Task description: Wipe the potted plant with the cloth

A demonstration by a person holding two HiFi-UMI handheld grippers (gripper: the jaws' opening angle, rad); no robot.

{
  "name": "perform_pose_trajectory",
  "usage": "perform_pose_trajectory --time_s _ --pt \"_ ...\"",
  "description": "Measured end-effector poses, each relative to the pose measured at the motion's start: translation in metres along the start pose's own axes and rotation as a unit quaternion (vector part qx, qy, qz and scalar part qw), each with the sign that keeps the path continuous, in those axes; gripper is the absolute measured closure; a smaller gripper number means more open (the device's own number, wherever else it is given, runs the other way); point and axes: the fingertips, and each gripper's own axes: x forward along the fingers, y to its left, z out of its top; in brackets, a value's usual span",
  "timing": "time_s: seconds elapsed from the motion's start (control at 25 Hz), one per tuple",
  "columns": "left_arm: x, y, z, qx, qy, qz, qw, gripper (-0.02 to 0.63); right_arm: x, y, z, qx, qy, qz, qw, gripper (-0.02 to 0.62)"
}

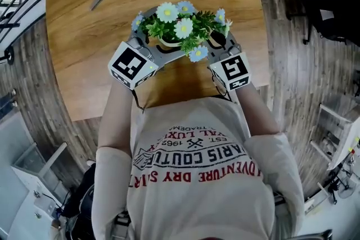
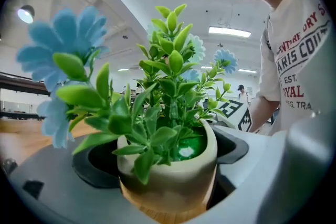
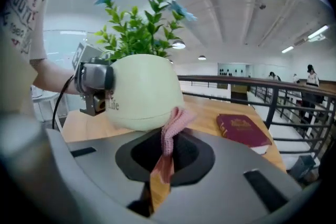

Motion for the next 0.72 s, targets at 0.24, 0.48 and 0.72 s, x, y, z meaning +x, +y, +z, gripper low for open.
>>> perform_pose_trajectory --time_s 0.24,0.48,0.72 --pt "-0.002 -0.002 0.022 0.012 0.003 -0.018 0.9997 0.081 -0.005 0.005 0.032 -0.033 -0.064 -0.003 0.997 0.552" --pt "0.001 -0.003 0.031 0.009 -0.006 -0.019 0.9998 0.082 -0.003 0.018 0.041 -0.04 -0.085 0.019 0.995 0.552" --pt "0.0 -0.002 0.039 -0.001 -0.02 -0.018 0.9996 0.081 0.002 0.04 0.053 -0.043 -0.12 0.037 0.991 0.552"
